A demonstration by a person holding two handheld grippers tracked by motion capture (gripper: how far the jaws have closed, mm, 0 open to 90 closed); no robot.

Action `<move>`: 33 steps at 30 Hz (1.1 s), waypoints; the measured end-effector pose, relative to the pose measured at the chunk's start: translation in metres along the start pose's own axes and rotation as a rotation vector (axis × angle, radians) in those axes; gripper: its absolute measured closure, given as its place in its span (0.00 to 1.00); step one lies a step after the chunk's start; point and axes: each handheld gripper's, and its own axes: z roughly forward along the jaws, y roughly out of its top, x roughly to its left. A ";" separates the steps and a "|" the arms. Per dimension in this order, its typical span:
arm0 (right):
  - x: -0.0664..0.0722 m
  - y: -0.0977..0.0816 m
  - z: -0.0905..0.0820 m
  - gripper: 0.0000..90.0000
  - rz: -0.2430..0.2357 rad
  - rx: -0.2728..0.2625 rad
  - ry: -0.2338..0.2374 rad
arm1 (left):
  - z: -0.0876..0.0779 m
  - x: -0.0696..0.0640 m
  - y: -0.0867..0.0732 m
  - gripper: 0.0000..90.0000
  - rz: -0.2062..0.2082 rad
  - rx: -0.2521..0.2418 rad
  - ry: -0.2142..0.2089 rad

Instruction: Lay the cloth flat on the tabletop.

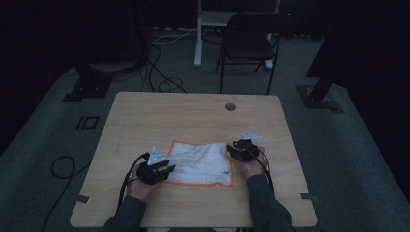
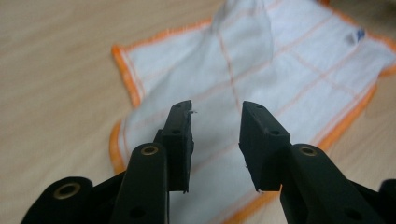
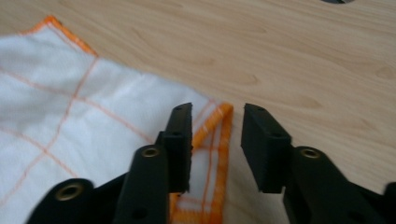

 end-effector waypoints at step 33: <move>0.027 0.009 0.014 0.66 -0.050 0.067 0.150 | 0.091 0.057 0.047 0.79 -0.082 0.189 0.028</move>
